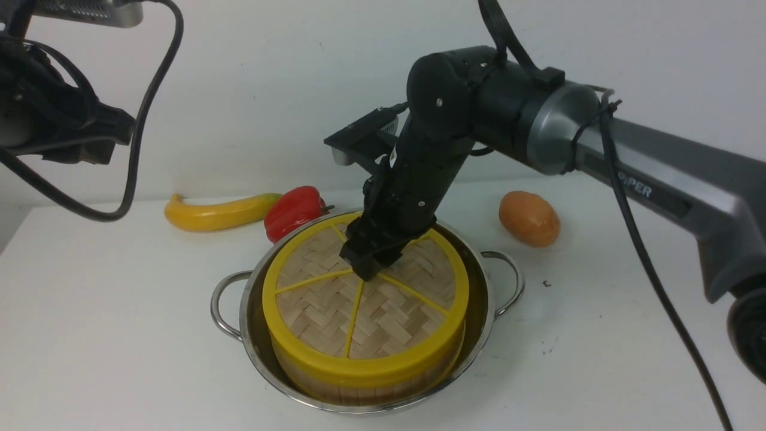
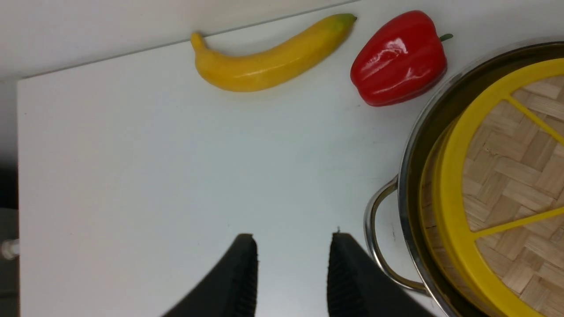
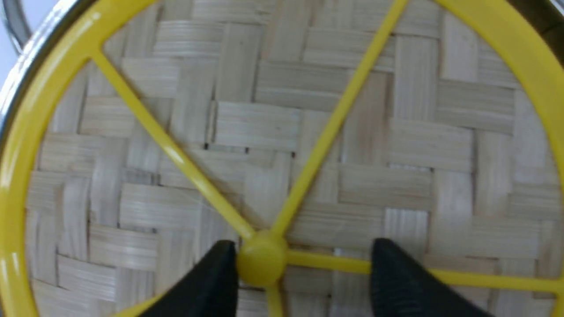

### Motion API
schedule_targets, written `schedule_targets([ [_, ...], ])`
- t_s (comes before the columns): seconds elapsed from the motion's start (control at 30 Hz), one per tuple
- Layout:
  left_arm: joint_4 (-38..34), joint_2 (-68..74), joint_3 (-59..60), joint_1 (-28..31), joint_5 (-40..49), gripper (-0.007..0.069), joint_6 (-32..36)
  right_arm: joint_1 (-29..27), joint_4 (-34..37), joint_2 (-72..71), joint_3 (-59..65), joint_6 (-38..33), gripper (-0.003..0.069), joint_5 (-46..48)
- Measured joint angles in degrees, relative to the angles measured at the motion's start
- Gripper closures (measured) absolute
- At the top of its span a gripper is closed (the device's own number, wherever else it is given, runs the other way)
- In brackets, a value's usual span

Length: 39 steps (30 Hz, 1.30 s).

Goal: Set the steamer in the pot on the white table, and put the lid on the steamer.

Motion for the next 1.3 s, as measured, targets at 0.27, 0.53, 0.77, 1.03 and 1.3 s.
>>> schedule_targets([
  [0.27,0.0,0.0,0.0,0.0,-0.2,0.0406,0.0,-0.1,-4.3,-4.4,-8.6,0.1,0.0272,0.8],
  [0.53,0.0,0.0,0.0,0.0,-0.5,0.0406,0.0,-1.0,-19.7,-14.0,-14.5,4.0,0.0393,1.1],
  [0.77,0.0,0.0,0.0,0.0,-1.8,0.0406,0.0,-5.6,-22.9,-23.4,-14.6,6.9,0.0597,2.0],
  [1.03,0.0,0.0,0.0,0.0,-3.0,0.0406,0.0,-12.5,-17.5,-36.9,-14.7,7.6,0.0692,2.4],
  [1.3,0.0,0.0,0.0,0.0,-3.4,0.0406,0.0,-13.4,-22.6,-54.4,-6.0,9.5,0.0692,2.4],
])
